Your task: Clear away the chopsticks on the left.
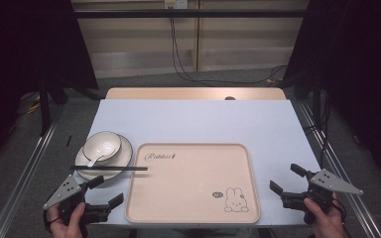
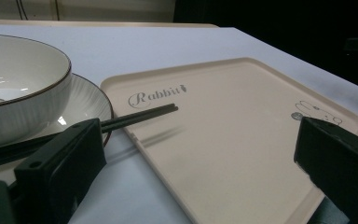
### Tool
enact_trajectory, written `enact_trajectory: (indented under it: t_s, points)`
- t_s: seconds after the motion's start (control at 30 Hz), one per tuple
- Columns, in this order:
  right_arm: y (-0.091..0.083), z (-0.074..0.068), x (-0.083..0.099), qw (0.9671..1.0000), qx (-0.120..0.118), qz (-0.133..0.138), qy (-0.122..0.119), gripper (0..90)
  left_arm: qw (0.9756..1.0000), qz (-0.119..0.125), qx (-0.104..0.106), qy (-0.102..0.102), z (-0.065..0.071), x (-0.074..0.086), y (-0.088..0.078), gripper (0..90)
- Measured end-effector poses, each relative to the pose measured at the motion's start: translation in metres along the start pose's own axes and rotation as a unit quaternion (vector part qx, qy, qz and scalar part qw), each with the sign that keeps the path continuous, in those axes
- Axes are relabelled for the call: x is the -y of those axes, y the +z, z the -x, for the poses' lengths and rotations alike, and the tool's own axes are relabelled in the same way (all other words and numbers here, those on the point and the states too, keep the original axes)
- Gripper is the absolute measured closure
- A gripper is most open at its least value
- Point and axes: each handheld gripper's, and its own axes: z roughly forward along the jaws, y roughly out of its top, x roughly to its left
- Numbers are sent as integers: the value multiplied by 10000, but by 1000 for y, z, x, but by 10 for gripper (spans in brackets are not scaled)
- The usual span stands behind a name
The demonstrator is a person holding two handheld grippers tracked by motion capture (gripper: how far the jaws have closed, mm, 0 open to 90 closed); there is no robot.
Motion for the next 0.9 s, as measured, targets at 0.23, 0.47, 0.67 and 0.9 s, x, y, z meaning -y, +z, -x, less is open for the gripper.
enact_trajectory:
  t_s: [0.23, 0.47, 0.67, 0.9]
  points:
    - [0, 1, 0, 10000, 14, -15, 3, 40, 10000, -20, 73, 28, -1, 0, 2, 17]
    - [0, 0, 0, 10000, -24, -43, -35, 43, 9998, -78, 159, 101, 0, -2, -1, 17]
    - [2, -2, 0, 9999, -94, -71, -70, 44, 9990, 26, 87, 428, -6, -8, -15, 17]
    - [2, -1, 1, 9998, -122, -137, -63, 41, 9982, -125, -16, 592, -17, -13, -28, 16]
